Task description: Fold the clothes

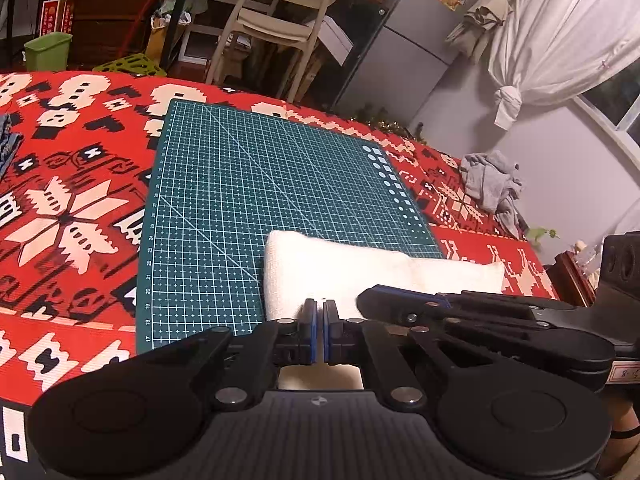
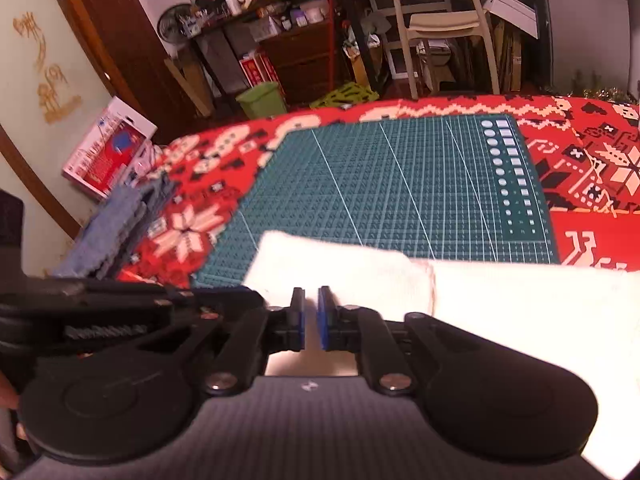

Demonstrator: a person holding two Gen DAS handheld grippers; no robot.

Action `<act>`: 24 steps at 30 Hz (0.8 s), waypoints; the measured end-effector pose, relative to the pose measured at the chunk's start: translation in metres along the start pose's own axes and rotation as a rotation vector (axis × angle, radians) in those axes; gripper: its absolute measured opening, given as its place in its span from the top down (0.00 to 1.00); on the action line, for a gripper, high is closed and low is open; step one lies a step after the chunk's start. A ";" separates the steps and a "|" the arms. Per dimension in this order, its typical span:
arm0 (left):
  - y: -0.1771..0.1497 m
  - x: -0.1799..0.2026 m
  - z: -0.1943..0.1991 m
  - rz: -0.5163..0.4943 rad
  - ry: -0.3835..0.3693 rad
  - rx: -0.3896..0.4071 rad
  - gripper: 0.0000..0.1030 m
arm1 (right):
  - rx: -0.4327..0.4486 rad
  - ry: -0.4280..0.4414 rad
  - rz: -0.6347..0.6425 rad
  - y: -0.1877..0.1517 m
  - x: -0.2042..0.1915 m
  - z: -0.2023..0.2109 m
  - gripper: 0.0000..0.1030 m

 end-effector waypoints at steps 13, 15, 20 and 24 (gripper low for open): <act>0.018 0.001 -0.005 0.050 -0.005 0.027 0.95 | 0.039 -0.050 0.026 0.014 -0.008 0.005 0.91; 0.021 -0.001 -0.010 0.067 -0.014 0.031 0.95 | 0.034 -0.053 0.028 0.017 -0.008 0.000 0.91; 0.023 -0.007 -0.018 0.084 0.016 0.023 0.97 | 0.019 -0.086 0.032 0.017 -0.002 -0.015 0.93; 0.021 -0.013 -0.019 0.109 0.012 0.027 0.97 | 0.020 -0.068 -0.006 0.017 0.008 -0.015 0.94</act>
Point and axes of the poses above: each gripper's, at about its wrist camera, not at the fingertips, and z roughly against the way its jaws point, x to its right, y to its top, the point moved 4 cm from there along -z, roughly the way its jaws point, and after that the axes turned 7 degrees about -z, right-handed, at the moved point
